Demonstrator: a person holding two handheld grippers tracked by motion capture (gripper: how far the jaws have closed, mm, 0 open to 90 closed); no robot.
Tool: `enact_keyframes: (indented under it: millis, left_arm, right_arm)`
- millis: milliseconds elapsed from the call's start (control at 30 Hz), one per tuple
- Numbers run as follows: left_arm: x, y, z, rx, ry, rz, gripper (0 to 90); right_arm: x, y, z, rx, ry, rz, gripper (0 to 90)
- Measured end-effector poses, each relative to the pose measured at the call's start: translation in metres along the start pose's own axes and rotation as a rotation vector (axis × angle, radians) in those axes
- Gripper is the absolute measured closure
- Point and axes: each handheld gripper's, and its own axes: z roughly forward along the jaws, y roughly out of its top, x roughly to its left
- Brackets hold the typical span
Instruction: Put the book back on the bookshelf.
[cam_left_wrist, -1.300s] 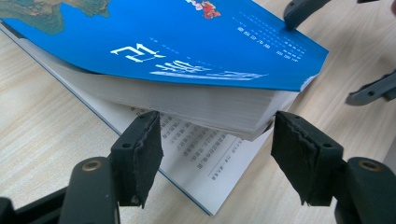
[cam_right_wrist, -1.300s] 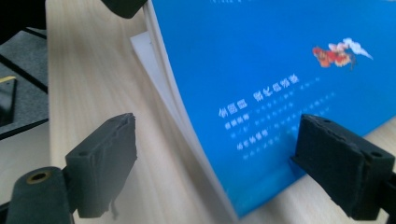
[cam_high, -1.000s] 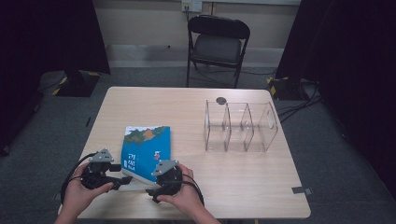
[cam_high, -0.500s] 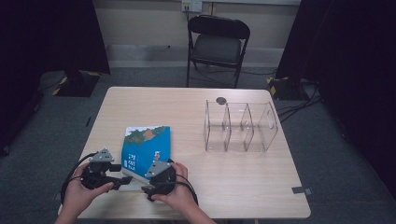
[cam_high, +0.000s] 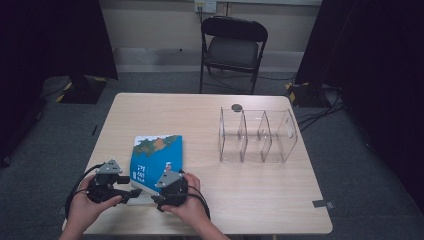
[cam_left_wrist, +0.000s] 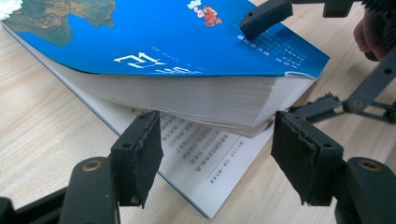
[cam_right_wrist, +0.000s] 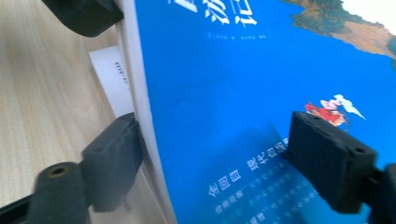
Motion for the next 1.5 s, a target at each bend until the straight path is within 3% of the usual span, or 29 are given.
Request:
enact_keyframes:
  millis: [133, 200, 300, 333, 567, 833, 933, 1067, 1100, 1367, 1467, 1500]
  left_arm:
    - [0.001, -0.001, 0.0, -0.004, -0.002, -0.006, 33.4]
    - [0.002, -0.002, 0.001, -0.006, -0.009, -0.012, 33.3]
    - [0.004, -0.005, 0.001, -0.009, -0.015, -0.01, 33.1]
    - [0.004, -0.005, 0.001, -0.011, -0.011, -0.008, 33.1]
    - [0.003, -0.012, 0.003, -0.011, 0.004, 0.019, 33.3]
    - [-0.001, -0.024, 0.005, -0.027, 0.005, 0.065, 27.1]
    - [0.0, -0.029, 0.007, -0.031, -0.017, 0.04, 27.0]
    - [0.002, -0.039, 0.011, -0.013, -0.012, 0.028, 27.0]
    - [0.003, -0.04, 0.012, -0.004, -0.007, 0.046, 27.0]
    - [0.006, -0.049, 0.014, 0.008, 0.001, 0.036, 26.5]
    - [0.007, -0.05, 0.015, 0.012, -0.005, 0.054, 26.2]
    - [0.008, -0.05, 0.016, 0.006, -0.004, 0.062, 25.7]
  right_arm:
    - [-0.001, 0.0, -0.002, -0.001, -0.01, 0.013, 24.3]
    - [0.002, 0.001, -0.004, 0.0, -0.01, -0.004, 33.5]
    - [0.005, 0.002, -0.005, 0.003, -0.016, -0.037, 39.7]
    - [0.005, 0.002, -0.006, -0.001, -0.01, -0.027, 41.4]
    - [0.006, 0.008, -0.007, 0.038, -0.002, -0.034, 46.8]
    - [0.005, 0.013, -0.009, 0.059, 0.02, -0.055, 53.8]
    - [0.005, 0.014, -0.01, 0.062, 0.022, -0.056, 56.7]
    - [0.004, 0.014, -0.01, 0.061, 0.026, -0.054, 57.6]
    - [0.004, 0.014, -0.01, 0.061, 0.026, -0.056, 58.0]
    - [0.004, 0.014, -0.013, 0.051, 0.028, -0.059, 65.3]
    - [0.005, 0.015, -0.013, 0.052, 0.023, -0.069, 66.2]
    - [0.005, 0.015, -0.014, 0.053, 0.024, -0.054, 67.1]
